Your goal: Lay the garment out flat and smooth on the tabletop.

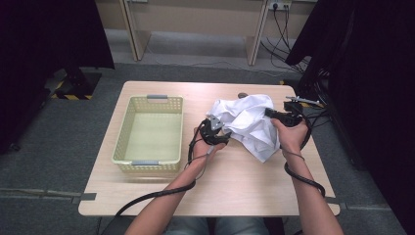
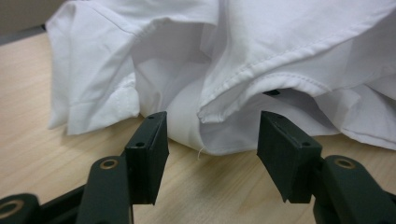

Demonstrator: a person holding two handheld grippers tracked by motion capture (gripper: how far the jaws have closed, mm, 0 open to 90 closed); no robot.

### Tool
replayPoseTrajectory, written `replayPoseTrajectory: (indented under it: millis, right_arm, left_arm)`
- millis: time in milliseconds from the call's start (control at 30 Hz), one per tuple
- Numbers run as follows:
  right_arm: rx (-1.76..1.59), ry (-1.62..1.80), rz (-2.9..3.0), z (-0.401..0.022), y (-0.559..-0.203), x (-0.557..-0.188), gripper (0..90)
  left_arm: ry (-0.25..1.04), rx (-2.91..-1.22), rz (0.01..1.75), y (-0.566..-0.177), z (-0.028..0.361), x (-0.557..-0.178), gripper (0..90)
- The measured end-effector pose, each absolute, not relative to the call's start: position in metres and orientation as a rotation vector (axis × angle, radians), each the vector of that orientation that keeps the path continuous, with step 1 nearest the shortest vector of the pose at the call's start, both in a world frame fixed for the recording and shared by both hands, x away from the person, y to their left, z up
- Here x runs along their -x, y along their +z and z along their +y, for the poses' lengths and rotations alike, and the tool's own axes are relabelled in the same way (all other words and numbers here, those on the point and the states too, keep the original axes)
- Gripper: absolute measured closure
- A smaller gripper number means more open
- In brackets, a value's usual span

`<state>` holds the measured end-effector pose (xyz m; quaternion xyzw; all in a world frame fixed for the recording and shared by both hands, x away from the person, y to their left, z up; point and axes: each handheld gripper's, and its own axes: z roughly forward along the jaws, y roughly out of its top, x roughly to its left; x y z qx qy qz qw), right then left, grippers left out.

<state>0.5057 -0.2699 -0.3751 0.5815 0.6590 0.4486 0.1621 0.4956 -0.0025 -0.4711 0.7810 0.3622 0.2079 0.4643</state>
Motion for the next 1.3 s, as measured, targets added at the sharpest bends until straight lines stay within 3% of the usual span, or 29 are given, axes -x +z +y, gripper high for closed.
replayPoseTrajectory:
  millis: [300, 733, 1033, 1300]
  right_arm:
    - [-1.656, 1.275, 1.892, -0.269, -0.378, -0.504, 83.3]
    - [-1.670, 1.260, 1.897, -0.270, -0.383, -0.505, 80.8]
    - [-1.669, 1.274, 1.881, -0.273, -0.380, -0.503, 81.2]
    - [-1.674, 1.316, 1.826, -0.282, -0.365, -0.503, 82.5]
  left_arm:
    - [0.488, -1.928, 0.935, -0.476, -0.011, -0.507, 48.3]
    - [0.507, -2.022, 0.974, -0.477, -0.015, -0.508, 76.4]
    - [0.545, -2.064, 0.938, -0.476, -0.018, -0.504, 81.4]
    - [0.535, -2.113, 0.786, -0.465, -0.026, -0.480, 82.5]
